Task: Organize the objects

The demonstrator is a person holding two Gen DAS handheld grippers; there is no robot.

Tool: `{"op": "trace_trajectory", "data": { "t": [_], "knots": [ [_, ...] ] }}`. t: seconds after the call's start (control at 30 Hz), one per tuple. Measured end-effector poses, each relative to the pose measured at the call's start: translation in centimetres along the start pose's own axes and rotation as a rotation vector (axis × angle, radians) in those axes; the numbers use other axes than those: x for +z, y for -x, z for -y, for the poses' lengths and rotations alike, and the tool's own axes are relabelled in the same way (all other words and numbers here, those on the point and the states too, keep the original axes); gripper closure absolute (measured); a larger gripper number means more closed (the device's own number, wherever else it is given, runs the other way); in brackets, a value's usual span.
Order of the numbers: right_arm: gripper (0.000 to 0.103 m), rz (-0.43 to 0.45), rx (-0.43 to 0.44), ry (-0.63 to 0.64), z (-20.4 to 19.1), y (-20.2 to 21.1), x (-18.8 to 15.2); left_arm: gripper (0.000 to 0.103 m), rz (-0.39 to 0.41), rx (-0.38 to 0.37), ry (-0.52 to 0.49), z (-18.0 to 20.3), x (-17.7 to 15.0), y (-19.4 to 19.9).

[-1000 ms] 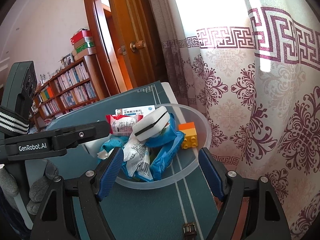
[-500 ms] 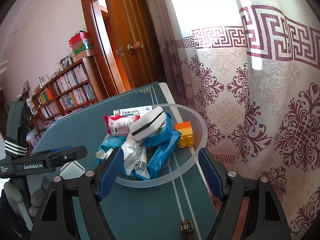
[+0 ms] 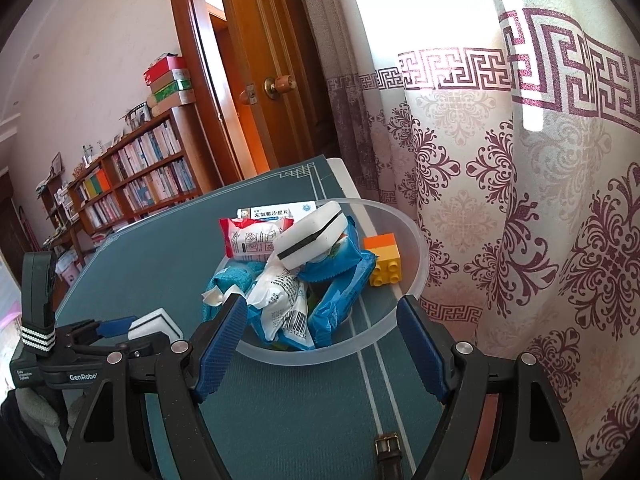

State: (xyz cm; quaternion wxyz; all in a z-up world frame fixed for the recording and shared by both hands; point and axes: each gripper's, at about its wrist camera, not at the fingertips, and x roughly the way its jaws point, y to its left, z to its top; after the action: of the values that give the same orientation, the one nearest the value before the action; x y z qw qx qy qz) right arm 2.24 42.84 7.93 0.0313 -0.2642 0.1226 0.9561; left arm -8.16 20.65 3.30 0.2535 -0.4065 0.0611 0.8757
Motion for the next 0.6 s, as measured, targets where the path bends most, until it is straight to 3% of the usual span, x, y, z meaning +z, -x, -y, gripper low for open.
{"op": "trace_trajectory", "data": {
  "t": [0.1,0.17,0.33,0.6],
  "knots": [
    [0.025,0.003,0.0,-0.005,0.1,0.1,0.0,0.053,0.014,0.049,-0.018,0.0,-0.1,0.1],
    [0.025,0.003,0.001,-0.005,0.1,0.1,0.0,0.061,0.014,0.03,-0.002,-0.3,0.2,0.6],
    [0.025,0.007,0.004,0.0,0.1,0.3,0.1,0.061,0.081,0.017,-0.02,0.6,1.4,2.9],
    [0.025,0.016,0.002,-0.012,0.3,0.7,0.2,0.061,0.16,-0.077,-0.097,4.8,5.5,4.4]
  ]
}}
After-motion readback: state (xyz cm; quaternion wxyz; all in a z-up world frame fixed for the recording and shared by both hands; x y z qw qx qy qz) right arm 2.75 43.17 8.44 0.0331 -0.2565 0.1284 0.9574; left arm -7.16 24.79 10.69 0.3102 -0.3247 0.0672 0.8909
